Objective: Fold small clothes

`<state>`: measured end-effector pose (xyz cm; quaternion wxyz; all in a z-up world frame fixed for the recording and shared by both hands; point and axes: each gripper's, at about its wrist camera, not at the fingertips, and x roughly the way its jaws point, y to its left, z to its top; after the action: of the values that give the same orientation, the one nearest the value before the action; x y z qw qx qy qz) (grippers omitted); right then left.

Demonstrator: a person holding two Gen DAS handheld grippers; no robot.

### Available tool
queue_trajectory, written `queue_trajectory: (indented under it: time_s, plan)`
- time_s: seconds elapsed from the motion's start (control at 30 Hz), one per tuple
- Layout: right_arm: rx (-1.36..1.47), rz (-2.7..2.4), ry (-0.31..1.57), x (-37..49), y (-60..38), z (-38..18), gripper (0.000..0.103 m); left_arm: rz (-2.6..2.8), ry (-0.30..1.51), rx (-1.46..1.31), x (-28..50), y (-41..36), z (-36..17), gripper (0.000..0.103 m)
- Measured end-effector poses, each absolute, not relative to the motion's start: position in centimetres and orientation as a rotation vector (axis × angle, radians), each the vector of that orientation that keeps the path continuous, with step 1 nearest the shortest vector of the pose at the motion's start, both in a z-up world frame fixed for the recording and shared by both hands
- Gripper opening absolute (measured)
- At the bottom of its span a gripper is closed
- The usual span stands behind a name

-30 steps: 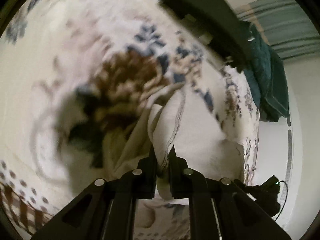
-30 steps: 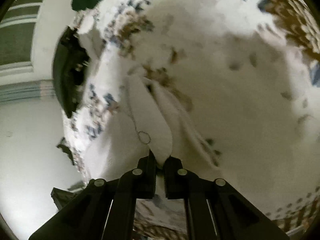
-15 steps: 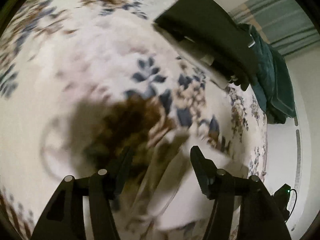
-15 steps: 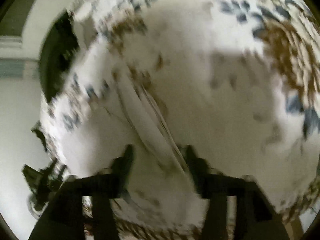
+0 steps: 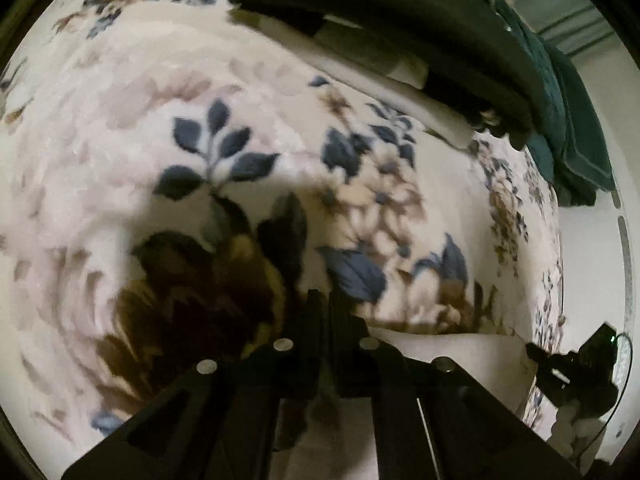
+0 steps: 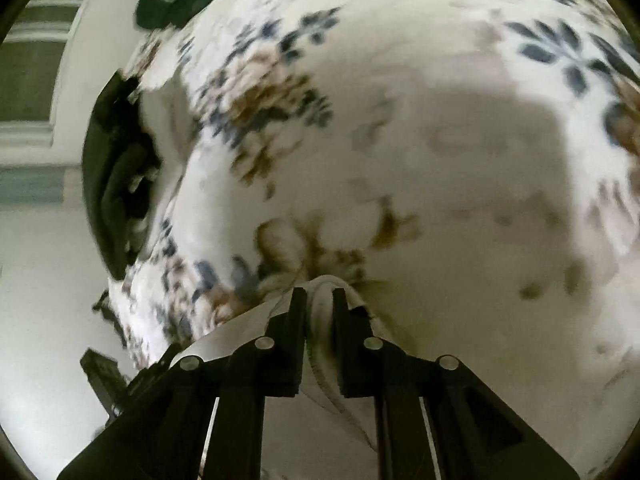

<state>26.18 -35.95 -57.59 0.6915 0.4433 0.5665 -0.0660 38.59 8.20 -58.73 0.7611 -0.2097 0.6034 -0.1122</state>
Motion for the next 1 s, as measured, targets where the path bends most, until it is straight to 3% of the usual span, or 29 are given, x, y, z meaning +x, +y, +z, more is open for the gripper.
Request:
queue_trajectory:
  time_s: [0.2, 0.27, 0.33, 0.37, 0.4, 0.47, 0.53, 0.67, 0.87, 1.0]
  plan:
    - [0.926, -0.174, 1.308, 26.0, -36.1, -59.1, 0.013, -0.215, 1.363, -0.459, 39.1, 9.5, -59.9, 0.004]
    - [0.898, -0.174, 1.329, 26.5, -36.1, -59.0, 0.023, -0.185, 1.368, -0.464, 39.0, 10.3, -59.1, 0.004]
    - [0.883, -0.195, 1.334, 26.5, -36.6, -58.0, 0.046, -0.112, 1.358, -0.420, 38.5, 11.3, -57.2, 0.004]
    - [0.872, -0.213, 1.313, 26.3, -36.8, -57.2, 0.048, -0.103, 1.337, -0.412, 38.2, 11.5, -56.2, 0.004]
    - [0.857, -0.226, 1.285, 26.0, -37.0, -56.3, 0.048, -0.101, 1.303, -0.406, 37.6, 11.7, -54.8, 0.008]
    - [0.827, -0.215, 1.210, 25.2, -37.2, -53.9, 0.048, -0.107, 1.252, -0.398, 36.4, 11.5, -52.5, 0.029]
    - [0.836, -0.121, 1.146, 24.7, -36.2, -52.3, 0.050, -0.182, 1.196, -0.422, 35.2, 10.2, -50.7, 0.059]
    - [0.901, 0.086, 1.164, 25.3, -33.0, -53.2, 0.051, -0.288, 1.199, -0.502, 34.9, 7.7, -51.5, 0.061]
    - [0.858, 0.036, 1.231, 25.9, -31.1, -58.1, 0.050, -0.196, 1.305, -0.458, 35.7, 7.6, -59.2, 0.063]
    - [0.845, 0.023, 1.207, 25.2, -31.4, -58.7, 0.050, -0.192, 1.267, -0.486, 35.3, 7.8, -59.4, 0.063]
